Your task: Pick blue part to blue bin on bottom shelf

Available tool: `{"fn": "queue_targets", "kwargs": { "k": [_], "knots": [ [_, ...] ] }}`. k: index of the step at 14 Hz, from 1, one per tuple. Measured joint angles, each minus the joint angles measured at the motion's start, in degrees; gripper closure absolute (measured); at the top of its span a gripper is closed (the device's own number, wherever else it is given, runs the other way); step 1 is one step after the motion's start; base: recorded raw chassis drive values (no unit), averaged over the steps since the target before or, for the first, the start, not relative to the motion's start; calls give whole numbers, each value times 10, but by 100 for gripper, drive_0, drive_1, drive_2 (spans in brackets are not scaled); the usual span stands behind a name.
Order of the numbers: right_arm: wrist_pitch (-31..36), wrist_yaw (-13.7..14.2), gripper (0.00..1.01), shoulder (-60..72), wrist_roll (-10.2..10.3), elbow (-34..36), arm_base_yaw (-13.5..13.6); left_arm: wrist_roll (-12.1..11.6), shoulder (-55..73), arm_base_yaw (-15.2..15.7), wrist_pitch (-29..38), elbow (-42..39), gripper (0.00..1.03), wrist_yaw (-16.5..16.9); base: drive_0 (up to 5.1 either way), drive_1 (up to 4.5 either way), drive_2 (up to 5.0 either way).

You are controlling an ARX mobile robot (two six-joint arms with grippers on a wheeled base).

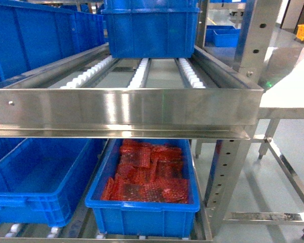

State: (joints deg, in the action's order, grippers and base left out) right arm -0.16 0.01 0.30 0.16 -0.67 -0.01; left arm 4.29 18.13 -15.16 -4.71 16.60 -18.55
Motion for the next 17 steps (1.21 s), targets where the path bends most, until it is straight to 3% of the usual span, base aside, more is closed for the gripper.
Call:
{"fn": "queue_targets", "kwargs": {
  "k": [15, 17],
  "knots": [
    [-2, -2, 3, 0, 0, 0, 0, 0, -2, 1, -2, 0, 59, -4, -492, 244, 244],
    [-1, -2, 3, 0, 0, 0, 0, 0, -2, 1, -2, 0, 59, -3, 0, 0, 0]
  ]
}}
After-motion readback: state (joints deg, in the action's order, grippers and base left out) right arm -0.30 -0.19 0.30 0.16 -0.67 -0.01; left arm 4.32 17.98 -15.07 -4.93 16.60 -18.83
